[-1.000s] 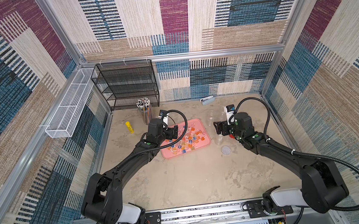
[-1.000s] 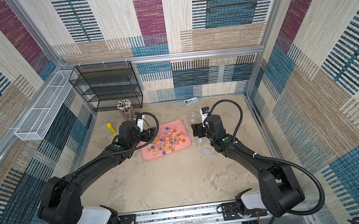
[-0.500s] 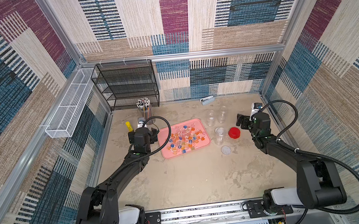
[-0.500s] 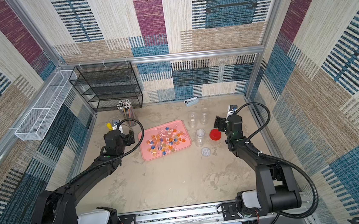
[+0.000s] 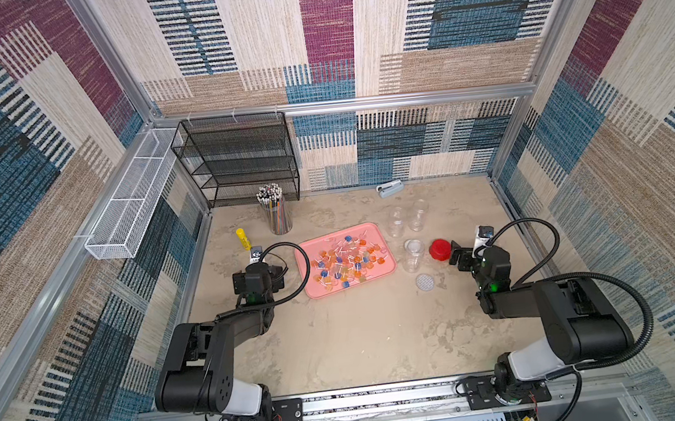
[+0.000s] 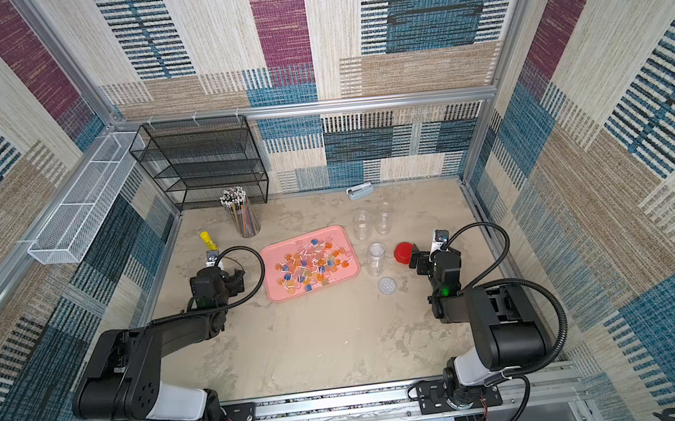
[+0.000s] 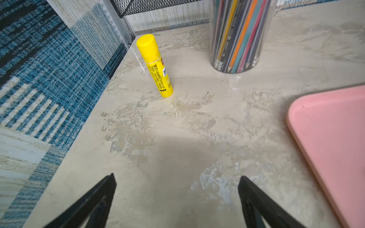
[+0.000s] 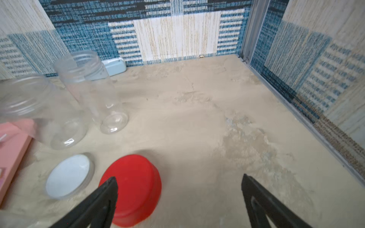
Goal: Pour the candies out of the jar
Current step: Reset both arms
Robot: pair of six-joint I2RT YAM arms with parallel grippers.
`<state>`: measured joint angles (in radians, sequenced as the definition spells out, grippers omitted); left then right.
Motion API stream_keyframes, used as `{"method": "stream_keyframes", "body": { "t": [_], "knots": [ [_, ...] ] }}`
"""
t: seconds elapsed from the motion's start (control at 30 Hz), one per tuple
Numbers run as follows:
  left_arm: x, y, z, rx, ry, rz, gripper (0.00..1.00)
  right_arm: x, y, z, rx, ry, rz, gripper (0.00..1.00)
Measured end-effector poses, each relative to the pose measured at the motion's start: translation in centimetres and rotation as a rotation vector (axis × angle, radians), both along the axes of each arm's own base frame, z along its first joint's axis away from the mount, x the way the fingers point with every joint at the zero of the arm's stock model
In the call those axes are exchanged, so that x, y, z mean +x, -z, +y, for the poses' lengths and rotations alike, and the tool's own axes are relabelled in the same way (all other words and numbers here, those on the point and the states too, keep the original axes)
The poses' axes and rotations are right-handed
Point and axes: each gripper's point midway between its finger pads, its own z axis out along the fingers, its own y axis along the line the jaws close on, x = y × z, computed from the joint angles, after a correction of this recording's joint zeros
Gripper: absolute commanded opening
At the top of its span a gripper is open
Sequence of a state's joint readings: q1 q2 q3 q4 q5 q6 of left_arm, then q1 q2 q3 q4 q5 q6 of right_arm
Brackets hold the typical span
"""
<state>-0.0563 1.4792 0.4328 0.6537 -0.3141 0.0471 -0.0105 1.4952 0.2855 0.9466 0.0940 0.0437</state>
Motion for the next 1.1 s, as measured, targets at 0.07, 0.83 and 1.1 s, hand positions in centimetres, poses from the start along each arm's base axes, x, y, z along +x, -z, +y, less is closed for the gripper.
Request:
{"method": "stream_keyframes", "body": {
  "t": [0.07, 0.83, 1.1],
  "knots": [
    [0.0, 1.0, -0.3, -0.036, 0.044, -0.004, 0.99, -0.2, -0.9, 0.3, -0.002, -0.016, -0.056, 1.00],
    [1.6, 0.0, -3.3, -0.135, 0.238, -0.035, 0.99, -0.6, -2.8, 1.6, -0.030, -0.095, -0.172, 1.00],
    [1.9, 0.0, -2.7, -0.164, 0.241, -0.025, 0.99, -0.6, -2.8, 1.7, -0.029, -0.102, -0.173, 1.00]
  ]
}}
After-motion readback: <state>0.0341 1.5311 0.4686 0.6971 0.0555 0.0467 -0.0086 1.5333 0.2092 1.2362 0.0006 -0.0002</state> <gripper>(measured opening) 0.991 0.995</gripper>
